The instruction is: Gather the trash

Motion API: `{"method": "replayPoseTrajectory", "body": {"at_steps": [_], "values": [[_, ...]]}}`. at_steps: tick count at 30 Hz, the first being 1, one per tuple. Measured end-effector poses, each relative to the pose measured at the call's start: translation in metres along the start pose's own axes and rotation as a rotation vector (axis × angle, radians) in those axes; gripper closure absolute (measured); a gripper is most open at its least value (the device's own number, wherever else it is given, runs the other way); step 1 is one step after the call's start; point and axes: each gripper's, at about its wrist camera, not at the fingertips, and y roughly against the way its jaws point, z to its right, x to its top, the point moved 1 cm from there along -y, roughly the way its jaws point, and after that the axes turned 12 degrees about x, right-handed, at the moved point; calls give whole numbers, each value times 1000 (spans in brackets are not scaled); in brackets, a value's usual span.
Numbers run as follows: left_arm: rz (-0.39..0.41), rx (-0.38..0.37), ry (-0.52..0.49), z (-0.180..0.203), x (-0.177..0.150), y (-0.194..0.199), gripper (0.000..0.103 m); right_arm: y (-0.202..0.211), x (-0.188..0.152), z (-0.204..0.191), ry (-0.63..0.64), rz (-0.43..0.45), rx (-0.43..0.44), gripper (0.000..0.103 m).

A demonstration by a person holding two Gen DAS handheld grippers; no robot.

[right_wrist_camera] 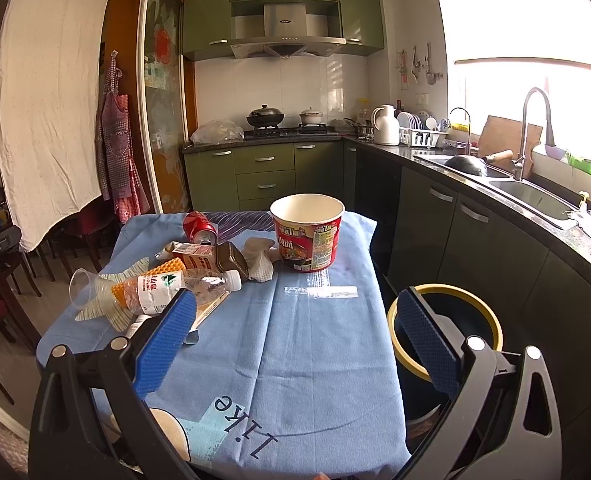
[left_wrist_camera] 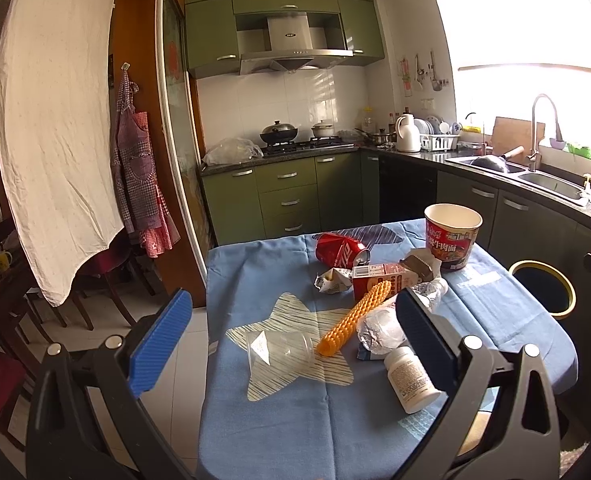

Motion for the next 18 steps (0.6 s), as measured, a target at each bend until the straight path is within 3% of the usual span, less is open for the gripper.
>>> {"method": "replayPoseTrajectory", "body": {"at_steps": [18], "values": [[1, 1, 0, 1, 0, 1, 6, -2, -3, 2, -16, -8, -12, 4]]}}
